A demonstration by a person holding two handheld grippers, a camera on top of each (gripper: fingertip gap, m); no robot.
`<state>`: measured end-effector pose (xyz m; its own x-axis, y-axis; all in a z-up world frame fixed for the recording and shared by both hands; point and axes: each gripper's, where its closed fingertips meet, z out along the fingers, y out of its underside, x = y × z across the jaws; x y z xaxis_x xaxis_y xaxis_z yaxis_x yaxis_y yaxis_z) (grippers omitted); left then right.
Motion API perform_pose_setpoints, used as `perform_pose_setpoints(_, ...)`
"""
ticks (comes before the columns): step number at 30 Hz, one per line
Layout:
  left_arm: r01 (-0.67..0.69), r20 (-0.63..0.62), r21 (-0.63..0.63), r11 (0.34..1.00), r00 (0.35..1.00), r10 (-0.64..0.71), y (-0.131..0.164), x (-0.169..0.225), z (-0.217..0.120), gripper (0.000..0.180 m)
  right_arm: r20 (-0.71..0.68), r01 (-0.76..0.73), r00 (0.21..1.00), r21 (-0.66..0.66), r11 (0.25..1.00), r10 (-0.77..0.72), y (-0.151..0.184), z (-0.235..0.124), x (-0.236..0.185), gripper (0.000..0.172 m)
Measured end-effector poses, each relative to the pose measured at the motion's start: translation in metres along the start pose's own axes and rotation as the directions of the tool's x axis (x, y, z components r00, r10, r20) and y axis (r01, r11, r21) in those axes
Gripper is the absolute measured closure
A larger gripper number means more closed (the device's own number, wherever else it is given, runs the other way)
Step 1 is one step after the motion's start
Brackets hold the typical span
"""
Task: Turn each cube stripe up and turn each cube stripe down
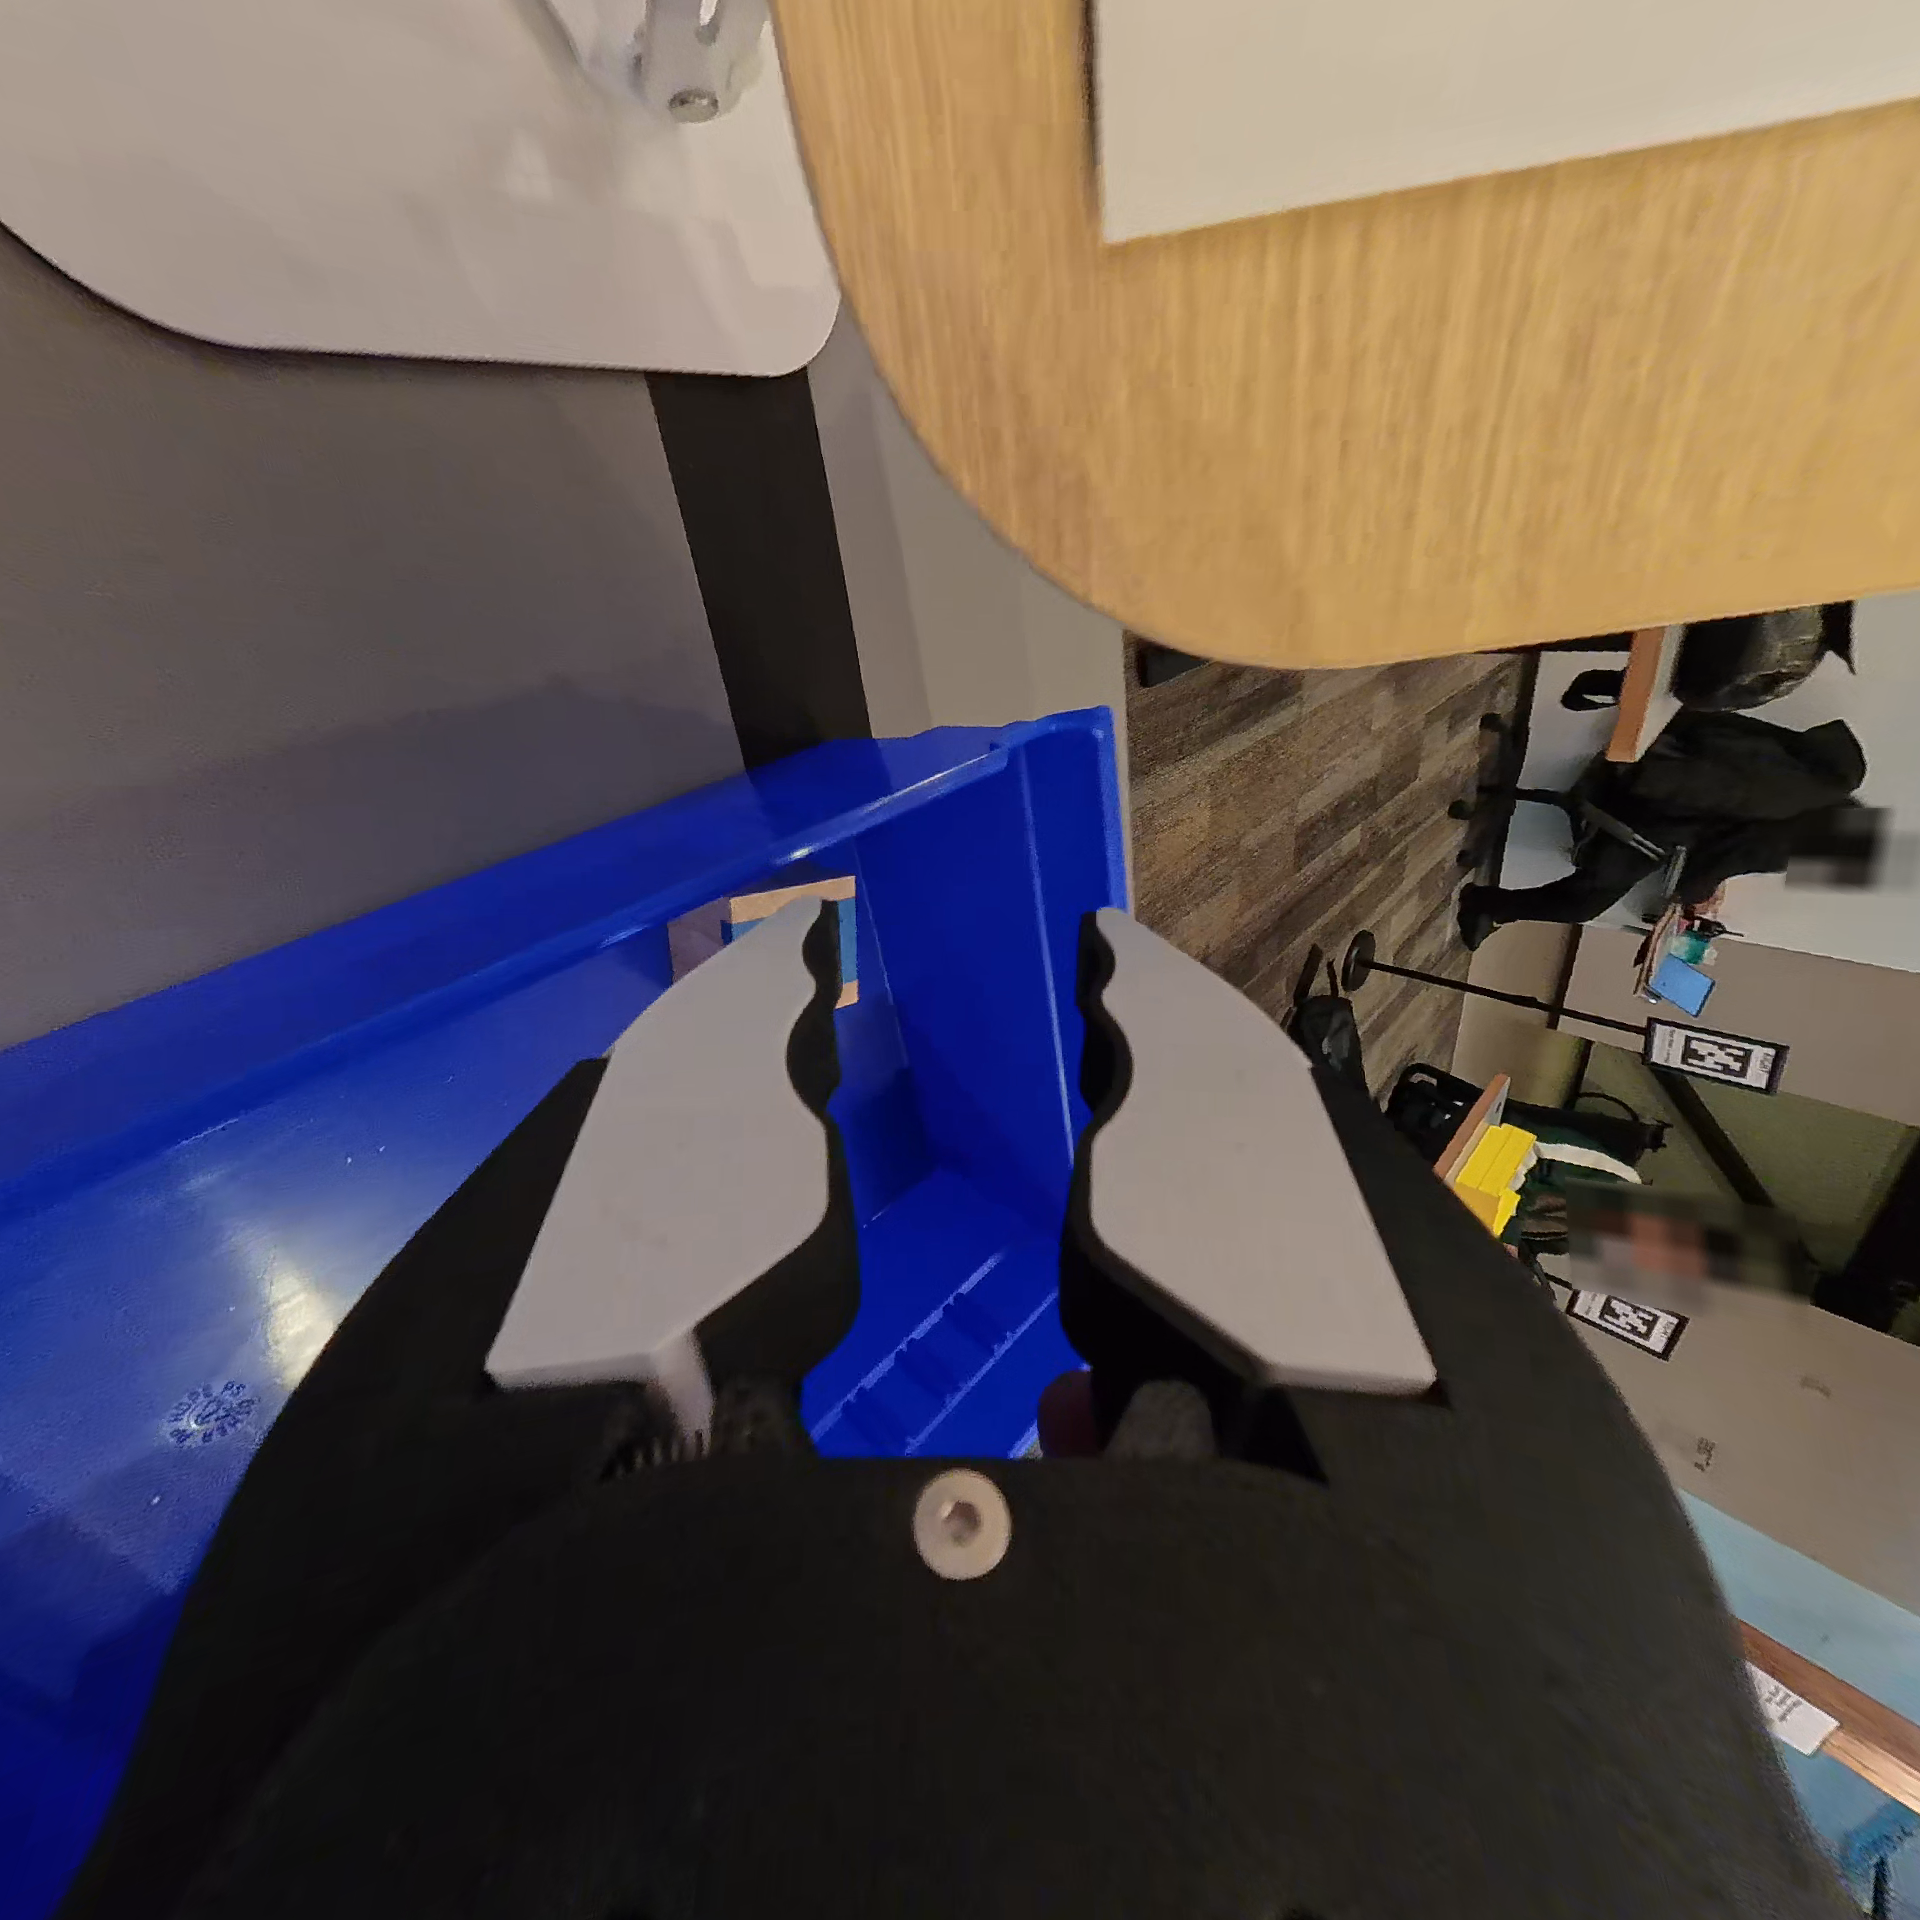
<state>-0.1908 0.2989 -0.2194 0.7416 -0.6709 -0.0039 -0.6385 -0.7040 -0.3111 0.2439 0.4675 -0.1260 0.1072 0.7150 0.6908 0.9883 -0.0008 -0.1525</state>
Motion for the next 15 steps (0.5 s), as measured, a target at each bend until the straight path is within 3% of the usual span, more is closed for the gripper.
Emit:
perform_pose_setpoints(1,0.024,0.008,0.035,0.999,1.0,-0.024,-0.001,-0.003,-0.006,0.137,-0.012,-0.007,1.0,0.01,1.0,0.008,-0.003,-0.004,0.003,0.128)
perform_pose_setpoints(4,0.123,-0.098,0.29,0.949,0.99,-0.098,-0.018,-0.001,-0.046,0.137,-0.066,-0.04,0.997,0.117,0.992,0.048,-0.027,-0.029,0.014,0.128)
perform_pose_setpoints(7,0.23,-0.361,0.621,0.749,0.932,0.013,-0.044,0.03,-0.115,0.138,-0.107,-0.05,0.99,0.341,0.939,0.092,-0.076,-0.073,0.02,0.129)
perform_pose_setpoints(10,0.354,-0.509,0.773,0.526,0.841,0.181,-0.054,0.058,-0.176,0.137,-0.067,-0.032,0.994,0.591,0.806,0.089,-0.142,-0.124,-0.001,0.121)
perform_pose_setpoints(12,0.342,-0.498,0.827,0.445,0.814,0.299,-0.055,0.076,-0.195,0.138,-0.027,-0.015,0.998,0.723,0.69,0.049,-0.185,-0.154,-0.029,0.11)
perform_pose_setpoints(13,0.338,-0.487,0.844,0.416,0.807,0.334,-0.056,0.084,-0.199,0.138,0.018,-0.029,1.0,0.784,0.62,0.025,-0.204,-0.168,-0.046,0.112)
perform_pose_setpoints(15,0.323,-0.481,0.857,0.402,0.781,0.397,-0.06,0.104,-0.2,0.138,0.14,-0.113,0.99,0.86,0.498,-0.017,-0.238,-0.192,-0.079,0.112)
